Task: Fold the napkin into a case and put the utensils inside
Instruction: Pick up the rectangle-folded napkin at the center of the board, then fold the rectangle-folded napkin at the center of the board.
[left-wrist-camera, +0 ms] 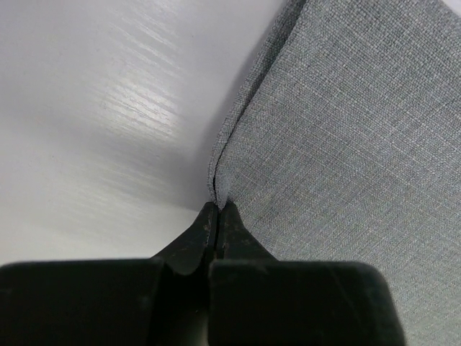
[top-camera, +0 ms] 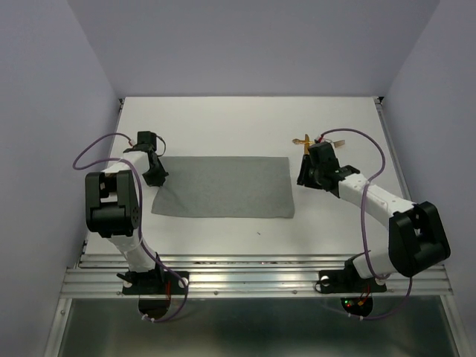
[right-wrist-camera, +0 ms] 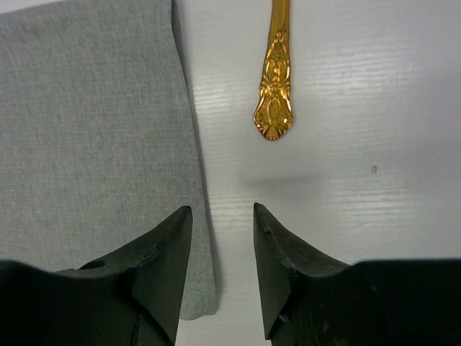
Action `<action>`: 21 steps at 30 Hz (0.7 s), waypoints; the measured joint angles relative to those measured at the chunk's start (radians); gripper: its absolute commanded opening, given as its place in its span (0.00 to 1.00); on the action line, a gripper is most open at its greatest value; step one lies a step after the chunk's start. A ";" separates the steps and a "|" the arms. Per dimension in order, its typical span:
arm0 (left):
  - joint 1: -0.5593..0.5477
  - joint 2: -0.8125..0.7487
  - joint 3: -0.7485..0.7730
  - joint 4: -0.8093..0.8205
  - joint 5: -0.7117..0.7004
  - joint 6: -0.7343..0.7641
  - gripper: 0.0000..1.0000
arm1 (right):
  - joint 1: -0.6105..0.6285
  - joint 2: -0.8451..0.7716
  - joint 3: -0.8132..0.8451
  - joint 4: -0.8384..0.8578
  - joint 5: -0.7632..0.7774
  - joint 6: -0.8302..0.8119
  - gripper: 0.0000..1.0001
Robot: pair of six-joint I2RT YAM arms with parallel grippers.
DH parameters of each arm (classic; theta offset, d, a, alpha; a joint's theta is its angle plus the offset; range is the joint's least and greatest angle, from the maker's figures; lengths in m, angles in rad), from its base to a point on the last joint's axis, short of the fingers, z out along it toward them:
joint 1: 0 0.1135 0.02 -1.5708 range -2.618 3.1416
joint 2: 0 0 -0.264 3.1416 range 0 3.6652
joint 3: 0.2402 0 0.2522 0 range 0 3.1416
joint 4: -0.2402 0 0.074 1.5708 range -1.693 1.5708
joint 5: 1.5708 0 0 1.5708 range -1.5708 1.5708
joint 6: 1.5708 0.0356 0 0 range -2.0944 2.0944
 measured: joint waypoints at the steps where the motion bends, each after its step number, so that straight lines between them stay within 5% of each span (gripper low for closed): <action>1: 0.000 -0.003 0.000 -0.001 0.000 -0.001 0.00 | 0.000 0.003 -0.010 -0.002 -0.012 0.003 0.41; 10: -0.017 -0.077 0.013 -0.089 -0.005 -0.005 0.00 | 0.000 0.103 -0.022 0.021 -0.155 0.007 0.37; 21: -0.213 -0.166 0.160 -0.167 -0.013 -0.047 0.00 | 0.000 0.243 0.018 0.108 -0.179 0.022 0.26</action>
